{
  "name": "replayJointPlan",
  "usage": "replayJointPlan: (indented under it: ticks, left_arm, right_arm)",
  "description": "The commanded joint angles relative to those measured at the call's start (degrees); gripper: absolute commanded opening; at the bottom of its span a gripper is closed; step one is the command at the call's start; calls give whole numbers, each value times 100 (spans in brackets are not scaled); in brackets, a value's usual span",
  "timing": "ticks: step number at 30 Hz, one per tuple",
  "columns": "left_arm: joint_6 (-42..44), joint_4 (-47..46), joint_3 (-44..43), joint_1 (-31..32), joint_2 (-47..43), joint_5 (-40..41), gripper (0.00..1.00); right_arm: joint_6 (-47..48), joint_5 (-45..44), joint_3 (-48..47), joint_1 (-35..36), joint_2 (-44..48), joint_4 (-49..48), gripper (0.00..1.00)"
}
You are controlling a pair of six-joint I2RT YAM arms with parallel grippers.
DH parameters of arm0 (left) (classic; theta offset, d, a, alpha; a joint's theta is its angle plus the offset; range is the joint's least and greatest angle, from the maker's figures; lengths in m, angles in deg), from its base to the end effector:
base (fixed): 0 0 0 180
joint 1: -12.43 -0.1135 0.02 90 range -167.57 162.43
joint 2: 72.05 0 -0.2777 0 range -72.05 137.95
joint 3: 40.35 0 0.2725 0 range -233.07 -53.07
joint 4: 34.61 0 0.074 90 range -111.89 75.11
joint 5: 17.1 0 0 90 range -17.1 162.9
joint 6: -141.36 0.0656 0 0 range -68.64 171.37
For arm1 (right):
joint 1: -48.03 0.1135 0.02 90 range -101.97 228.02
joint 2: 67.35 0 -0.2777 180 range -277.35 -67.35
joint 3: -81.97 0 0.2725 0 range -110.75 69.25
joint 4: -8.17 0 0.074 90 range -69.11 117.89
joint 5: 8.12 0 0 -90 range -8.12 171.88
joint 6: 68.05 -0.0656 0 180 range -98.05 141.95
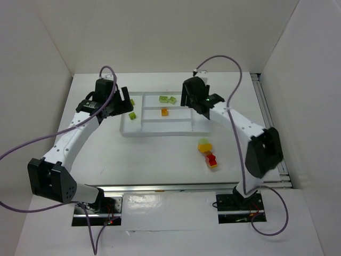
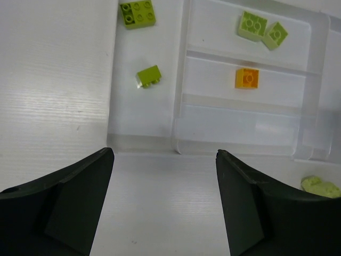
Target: Sort the legos into containers by color
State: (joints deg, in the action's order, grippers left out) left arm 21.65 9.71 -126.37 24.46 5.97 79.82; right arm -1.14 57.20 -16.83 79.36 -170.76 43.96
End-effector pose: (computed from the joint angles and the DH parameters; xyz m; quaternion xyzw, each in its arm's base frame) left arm 0.3384 -0.0640 0.3407 -0.1638 0.8759 -0.1102 0.4403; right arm 0.4053 0.2146 0.2751 0.0257 0.8910 0.0148 0.4531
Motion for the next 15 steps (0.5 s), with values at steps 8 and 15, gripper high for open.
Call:
replayJointPlan:
  ticks: [8, 15]
  left_arm:
    - [150, 5, -413, 800, 635, -375, 87]
    - [273, 5, -633, 1231, 987, -428, 87]
  right_arm:
    - [-1926, -317, 2690, 672, 2518, 1921, 81]
    - [-1717, -141, 3247, 787, 2652, 1613, 83]
